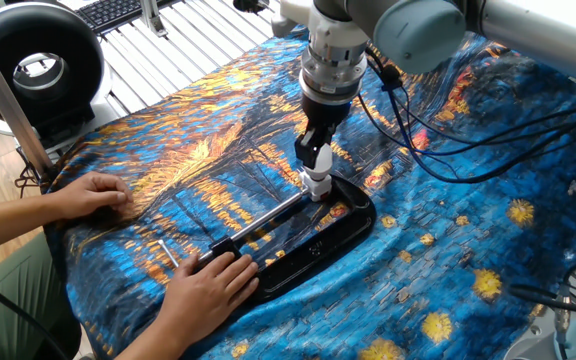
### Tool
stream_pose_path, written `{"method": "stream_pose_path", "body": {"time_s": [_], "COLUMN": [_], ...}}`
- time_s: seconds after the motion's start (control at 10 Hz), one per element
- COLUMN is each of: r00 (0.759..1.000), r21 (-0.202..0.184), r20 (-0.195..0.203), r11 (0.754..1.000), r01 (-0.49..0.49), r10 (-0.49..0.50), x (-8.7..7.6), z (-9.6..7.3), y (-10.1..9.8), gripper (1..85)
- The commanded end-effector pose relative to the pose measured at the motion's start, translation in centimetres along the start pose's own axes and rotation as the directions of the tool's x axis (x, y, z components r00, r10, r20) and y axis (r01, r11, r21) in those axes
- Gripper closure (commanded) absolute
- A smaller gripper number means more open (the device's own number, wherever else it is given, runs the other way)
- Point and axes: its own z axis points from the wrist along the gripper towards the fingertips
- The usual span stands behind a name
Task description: Take out the light bulb by rotating it
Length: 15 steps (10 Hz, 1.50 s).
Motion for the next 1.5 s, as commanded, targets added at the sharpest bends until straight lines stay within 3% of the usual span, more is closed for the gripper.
{"method": "stream_pose_path", "body": {"time_s": [0.0, 0.9, 1.4], "r00": [0.998, 0.971, 0.931], "r21": [-0.011, -0.002, -0.009], "r20": [0.021, 0.009, 0.001], "r11": [0.998, 0.971, 0.931], "r01": [0.066, 0.239, 0.365], "r10": [-0.066, -0.239, -0.365], "x": [-0.53, -0.18, -0.03], "z": [-0.09, -0.03, 0.01], "y": [0.23, -0.01, 0.13], "gripper": [55.3, 59.7, 61.3]}}
